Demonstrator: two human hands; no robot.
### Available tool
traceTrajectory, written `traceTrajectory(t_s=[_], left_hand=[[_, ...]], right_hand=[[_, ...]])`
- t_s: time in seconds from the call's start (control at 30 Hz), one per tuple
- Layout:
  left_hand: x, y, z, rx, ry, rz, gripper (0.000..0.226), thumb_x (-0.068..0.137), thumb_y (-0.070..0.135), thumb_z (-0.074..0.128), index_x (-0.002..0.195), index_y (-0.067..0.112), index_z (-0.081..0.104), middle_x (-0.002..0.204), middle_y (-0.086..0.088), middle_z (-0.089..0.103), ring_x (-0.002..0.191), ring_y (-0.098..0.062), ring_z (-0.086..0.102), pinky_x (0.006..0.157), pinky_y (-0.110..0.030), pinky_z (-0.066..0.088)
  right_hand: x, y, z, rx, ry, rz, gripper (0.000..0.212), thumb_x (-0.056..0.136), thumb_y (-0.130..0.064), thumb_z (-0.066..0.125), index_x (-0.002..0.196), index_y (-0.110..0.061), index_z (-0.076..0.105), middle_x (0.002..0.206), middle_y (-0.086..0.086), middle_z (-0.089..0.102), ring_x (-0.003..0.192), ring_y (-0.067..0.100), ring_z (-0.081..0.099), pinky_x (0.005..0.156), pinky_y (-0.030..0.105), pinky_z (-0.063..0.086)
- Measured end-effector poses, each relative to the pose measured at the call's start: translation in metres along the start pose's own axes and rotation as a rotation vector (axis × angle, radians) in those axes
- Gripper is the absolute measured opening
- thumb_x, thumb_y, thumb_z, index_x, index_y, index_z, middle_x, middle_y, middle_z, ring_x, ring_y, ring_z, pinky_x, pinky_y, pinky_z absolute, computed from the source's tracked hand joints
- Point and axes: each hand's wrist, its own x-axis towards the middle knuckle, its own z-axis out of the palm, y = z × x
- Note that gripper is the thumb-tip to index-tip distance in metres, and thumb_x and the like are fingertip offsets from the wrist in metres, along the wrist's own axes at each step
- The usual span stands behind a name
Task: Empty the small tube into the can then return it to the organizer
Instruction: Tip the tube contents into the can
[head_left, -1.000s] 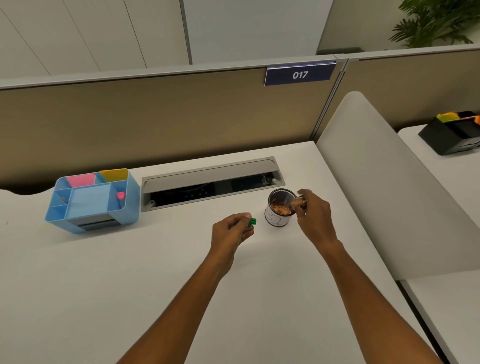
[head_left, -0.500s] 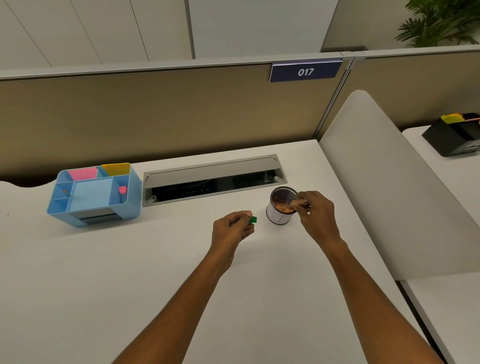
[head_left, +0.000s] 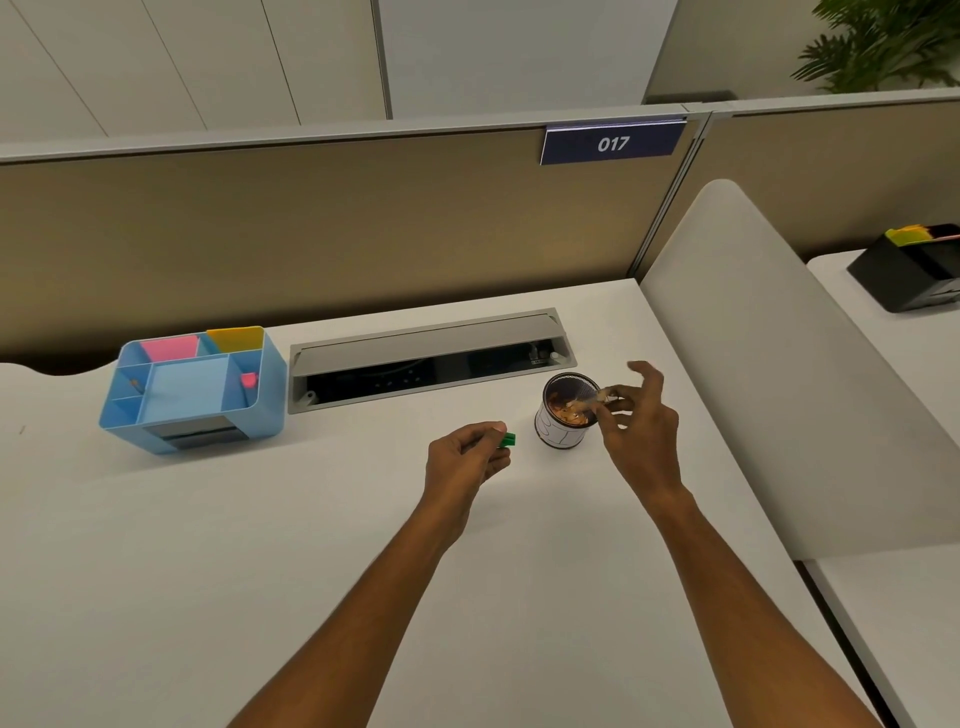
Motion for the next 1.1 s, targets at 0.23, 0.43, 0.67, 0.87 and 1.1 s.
traceTrajectory(t_s=[0.23, 0.43, 0.67, 0.87, 1.1], left_hand=[[0.0014, -0.0005, -0.0004, 0.008, 0.006, 0.000, 0.019, 0.088, 0.022, 0.074, 0.104, 0.013, 0.075, 0.107, -0.013, 0.075, 0.096, -0.027, 0.075, 0.084, -0.033, 0.062], [0.0017, -0.0005, -0.0013, 0.000, 0.006, -0.002, 0.016, 0.088, 0.023, 0.074, 0.102, 0.015, 0.075, 0.107, -0.013, 0.075, 0.097, -0.026, 0.075, 0.087, -0.036, 0.062], [0.0007, 0.0005, -0.0010, 0.007, 0.014, -0.007, 0.015, 0.088, 0.023, 0.074, 0.101, 0.016, 0.075, 0.107, -0.013, 0.075, 0.097, -0.027, 0.075, 0.088, -0.037, 0.062], [-0.0003, 0.0027, -0.0021, 0.016, 0.017, -0.001, 0.011, 0.088, 0.023, 0.074, 0.098, 0.018, 0.076, 0.104, -0.010, 0.076, 0.095, -0.025, 0.076, 0.080, -0.030, 0.062], [-0.0028, 0.0064, -0.0009, 0.026, 0.021, 0.002, 0.007, 0.088, 0.023, 0.075, 0.094, 0.021, 0.075, 0.105, -0.011, 0.076, 0.095, -0.026, 0.075, 0.078, -0.029, 0.062]], right_hand=[[-0.0020, 0.0001, -0.0001, -0.010, 0.017, 0.003, 0.045, 0.087, -0.002, 0.073, 0.123, -0.010, 0.048, 0.098, 0.006, 0.074, 0.087, 0.019, 0.071, 0.075, 0.032, 0.063], [-0.0027, 0.0007, 0.0017, -0.024, 0.006, -0.003, 0.042, 0.087, -0.001, 0.072, 0.120, -0.012, 0.050, 0.100, 0.009, 0.075, 0.085, 0.022, 0.073, 0.080, 0.037, 0.063], [-0.0037, -0.0005, 0.0029, -0.029, 0.000, -0.005, 0.040, 0.087, -0.001, 0.071, 0.122, -0.010, 0.053, 0.102, 0.011, 0.074, 0.086, 0.024, 0.072, 0.080, 0.038, 0.063], [-0.0042, -0.0017, 0.0035, -0.029, 0.011, -0.034, 0.035, 0.087, 0.003, 0.069, 0.119, -0.006, 0.058, 0.102, 0.012, 0.072, 0.090, 0.024, 0.071, 0.082, 0.040, 0.064], [-0.0027, 0.0023, 0.0053, 0.067, 0.074, 0.051, 0.039, 0.088, 0.006, 0.068, 0.125, -0.006, 0.062, 0.102, 0.011, 0.072, 0.094, 0.019, 0.069, 0.085, 0.025, 0.061]])
